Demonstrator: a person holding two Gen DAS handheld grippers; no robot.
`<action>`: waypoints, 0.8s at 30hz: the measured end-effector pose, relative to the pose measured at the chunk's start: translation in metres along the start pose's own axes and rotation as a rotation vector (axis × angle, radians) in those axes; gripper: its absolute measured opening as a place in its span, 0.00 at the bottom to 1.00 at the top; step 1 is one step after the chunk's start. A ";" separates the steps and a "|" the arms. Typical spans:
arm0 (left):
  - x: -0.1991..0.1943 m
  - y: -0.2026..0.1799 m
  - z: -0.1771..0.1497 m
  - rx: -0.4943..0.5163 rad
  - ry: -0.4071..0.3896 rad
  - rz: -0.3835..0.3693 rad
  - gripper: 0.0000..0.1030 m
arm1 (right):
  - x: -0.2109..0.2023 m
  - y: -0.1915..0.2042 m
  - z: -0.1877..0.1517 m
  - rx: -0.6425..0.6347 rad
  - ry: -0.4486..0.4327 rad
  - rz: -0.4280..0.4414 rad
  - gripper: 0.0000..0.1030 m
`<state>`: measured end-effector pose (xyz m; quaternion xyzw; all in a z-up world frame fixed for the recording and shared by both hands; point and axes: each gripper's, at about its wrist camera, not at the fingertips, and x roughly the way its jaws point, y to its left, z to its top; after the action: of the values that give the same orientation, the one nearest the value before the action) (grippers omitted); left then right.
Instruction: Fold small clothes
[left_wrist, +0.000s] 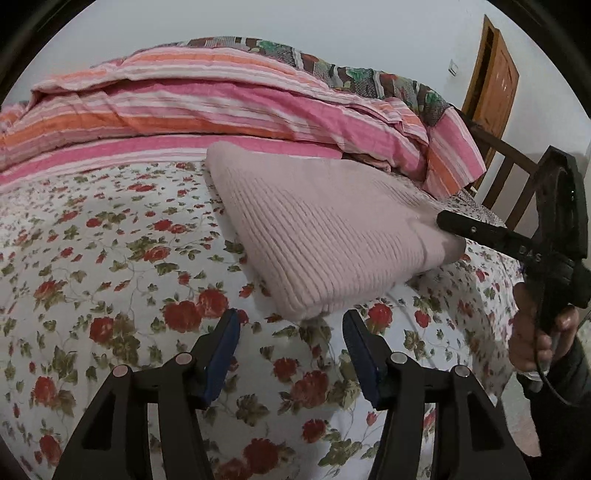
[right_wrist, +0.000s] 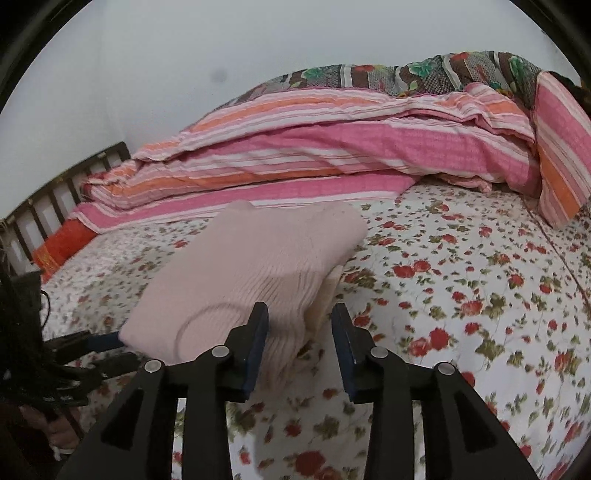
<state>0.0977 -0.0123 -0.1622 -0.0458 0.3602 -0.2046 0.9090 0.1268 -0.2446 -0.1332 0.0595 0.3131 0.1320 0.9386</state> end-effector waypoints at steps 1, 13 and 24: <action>0.001 0.000 0.001 0.000 -0.001 0.007 0.53 | -0.001 0.000 -0.001 0.009 0.000 0.006 0.38; 0.001 0.007 0.006 -0.078 -0.023 0.009 0.15 | 0.011 -0.003 -0.012 0.075 0.006 0.043 0.05; -0.033 0.021 0.011 -0.083 -0.111 -0.048 0.52 | -0.001 -0.002 0.006 0.044 -0.030 -0.019 0.29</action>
<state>0.0907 0.0197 -0.1374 -0.1032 0.3162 -0.2087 0.9197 0.1304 -0.2466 -0.1280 0.0791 0.3021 0.1154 0.9430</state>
